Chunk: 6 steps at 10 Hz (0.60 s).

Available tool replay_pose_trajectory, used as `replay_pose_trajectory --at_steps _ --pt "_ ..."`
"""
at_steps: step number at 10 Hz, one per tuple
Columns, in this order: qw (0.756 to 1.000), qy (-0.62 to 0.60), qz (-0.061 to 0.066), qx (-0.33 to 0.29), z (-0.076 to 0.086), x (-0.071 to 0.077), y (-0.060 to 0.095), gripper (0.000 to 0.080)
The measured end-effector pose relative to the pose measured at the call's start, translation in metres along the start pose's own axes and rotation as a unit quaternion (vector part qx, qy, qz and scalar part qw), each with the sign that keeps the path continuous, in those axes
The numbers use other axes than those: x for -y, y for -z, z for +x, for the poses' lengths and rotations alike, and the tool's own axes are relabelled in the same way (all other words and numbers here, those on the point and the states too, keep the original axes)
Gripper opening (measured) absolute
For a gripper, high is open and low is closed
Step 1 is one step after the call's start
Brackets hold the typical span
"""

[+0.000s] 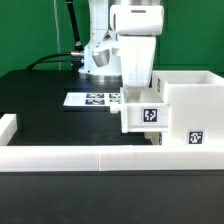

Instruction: Assemble drawer

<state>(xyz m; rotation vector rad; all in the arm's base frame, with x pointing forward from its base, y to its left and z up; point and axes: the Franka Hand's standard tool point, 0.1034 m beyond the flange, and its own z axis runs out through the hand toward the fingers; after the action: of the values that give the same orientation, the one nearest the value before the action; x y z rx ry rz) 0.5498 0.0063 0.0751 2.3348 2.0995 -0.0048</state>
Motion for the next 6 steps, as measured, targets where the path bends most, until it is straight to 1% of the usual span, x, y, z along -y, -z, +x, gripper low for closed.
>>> replay_pose_trajectory --at_steps 1,2,3,4,5,6 --pt "1.0 -0.002 0.002 0.006 -0.003 -0.002 0.013 0.0638" --pt "1.0 -0.005 0.002 0.012 -0.011 -0.006 0.028 0.0648" --pt "1.0 0.006 0.003 0.015 -0.022 -0.008 0.035 0.0648" --pt "1.0 0.009 0.007 0.02 -0.041 -0.008 0.04 0.0649" --pt "1.0 0.018 0.009 0.023 -0.057 -0.006 0.039 0.0649" --pt "1.0 0.017 0.012 0.023 -0.065 -0.004 0.037 0.0649"
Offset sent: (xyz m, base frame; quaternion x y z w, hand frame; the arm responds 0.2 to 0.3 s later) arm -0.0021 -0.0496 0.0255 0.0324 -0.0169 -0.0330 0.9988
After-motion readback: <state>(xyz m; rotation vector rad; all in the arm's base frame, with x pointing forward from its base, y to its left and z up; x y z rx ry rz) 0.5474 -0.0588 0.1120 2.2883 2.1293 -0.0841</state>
